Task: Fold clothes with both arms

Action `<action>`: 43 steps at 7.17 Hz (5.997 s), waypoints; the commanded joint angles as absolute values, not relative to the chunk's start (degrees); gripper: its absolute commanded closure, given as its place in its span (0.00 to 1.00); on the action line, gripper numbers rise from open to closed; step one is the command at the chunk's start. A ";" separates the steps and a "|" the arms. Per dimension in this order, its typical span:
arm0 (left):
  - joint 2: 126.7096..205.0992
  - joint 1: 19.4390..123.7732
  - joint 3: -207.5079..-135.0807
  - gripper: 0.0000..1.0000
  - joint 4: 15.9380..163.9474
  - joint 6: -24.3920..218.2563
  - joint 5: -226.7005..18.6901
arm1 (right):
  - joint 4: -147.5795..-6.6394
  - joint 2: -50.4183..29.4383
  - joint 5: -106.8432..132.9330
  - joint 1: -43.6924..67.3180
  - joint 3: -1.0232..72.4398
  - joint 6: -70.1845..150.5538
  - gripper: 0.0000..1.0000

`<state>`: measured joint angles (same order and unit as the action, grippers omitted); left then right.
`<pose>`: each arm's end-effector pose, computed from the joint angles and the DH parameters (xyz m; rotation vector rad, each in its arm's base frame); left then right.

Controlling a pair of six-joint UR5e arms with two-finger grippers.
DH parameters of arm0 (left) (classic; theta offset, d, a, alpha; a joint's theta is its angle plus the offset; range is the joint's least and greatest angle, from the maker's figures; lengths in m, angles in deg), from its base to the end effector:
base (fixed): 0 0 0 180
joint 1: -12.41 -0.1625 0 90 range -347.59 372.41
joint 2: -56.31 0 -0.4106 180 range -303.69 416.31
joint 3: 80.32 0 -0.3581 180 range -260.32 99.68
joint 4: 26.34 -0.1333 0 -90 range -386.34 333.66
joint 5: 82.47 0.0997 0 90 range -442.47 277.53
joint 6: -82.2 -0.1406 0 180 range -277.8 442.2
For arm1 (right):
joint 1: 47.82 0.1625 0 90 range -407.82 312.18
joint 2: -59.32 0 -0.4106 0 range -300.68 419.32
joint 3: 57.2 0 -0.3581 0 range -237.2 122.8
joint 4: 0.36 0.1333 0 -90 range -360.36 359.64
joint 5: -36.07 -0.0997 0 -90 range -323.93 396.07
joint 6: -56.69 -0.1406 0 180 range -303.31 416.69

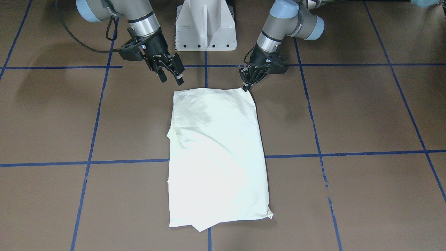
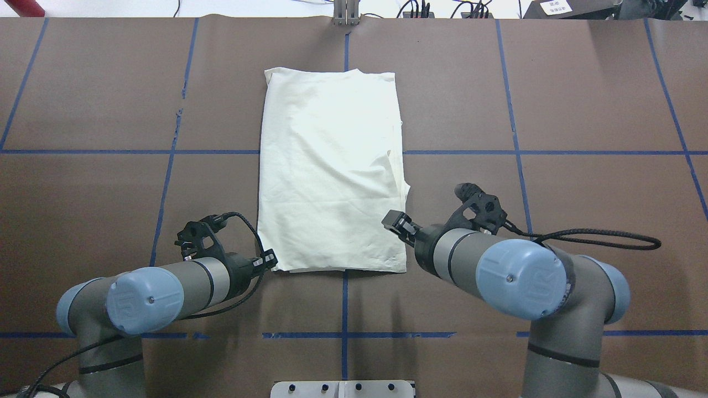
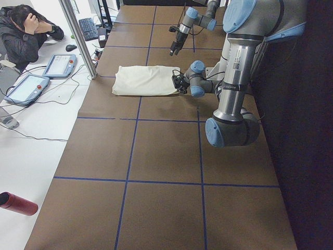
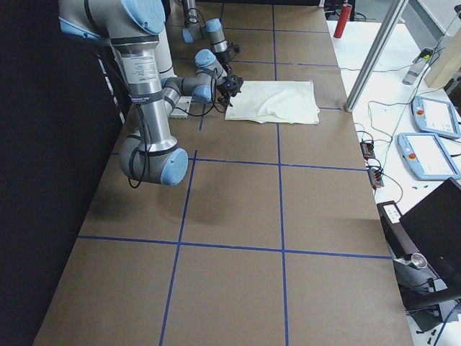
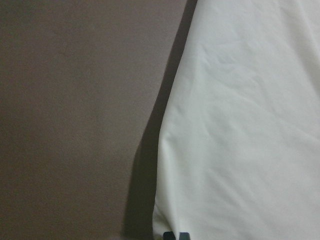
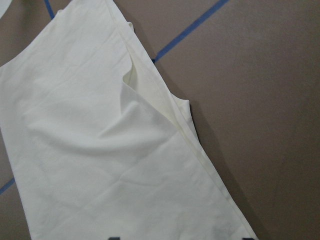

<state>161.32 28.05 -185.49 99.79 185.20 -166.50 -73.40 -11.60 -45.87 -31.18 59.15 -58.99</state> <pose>0.5225 -0.2999 0.3440 0.1203 1.1678 -0.5022 -0.4880 -0.3056 0.2716 0.0415 -1.1222 0.7382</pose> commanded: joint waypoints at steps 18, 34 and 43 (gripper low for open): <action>160.72 28.06 -187.81 1.00 99.79 185.21 -166.41 | -80.69 2.63 -37.76 -36.49 40.89 -74.18 0.21; 161.16 28.06 -188.16 1.00 99.79 185.03 -166.49 | -80.43 4.39 -34.95 -35.34 39.39 -81.03 1.00; 164.56 29.71 -215.33 1.00 65.71 179.98 -175.02 | -103.55 3.41 -36.18 -37.65 66.13 -78.50 1.00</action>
<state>162.43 28.76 -215.58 67.80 182.96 -174.56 -103.47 2.13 -36.05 -39.43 68.01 -79.89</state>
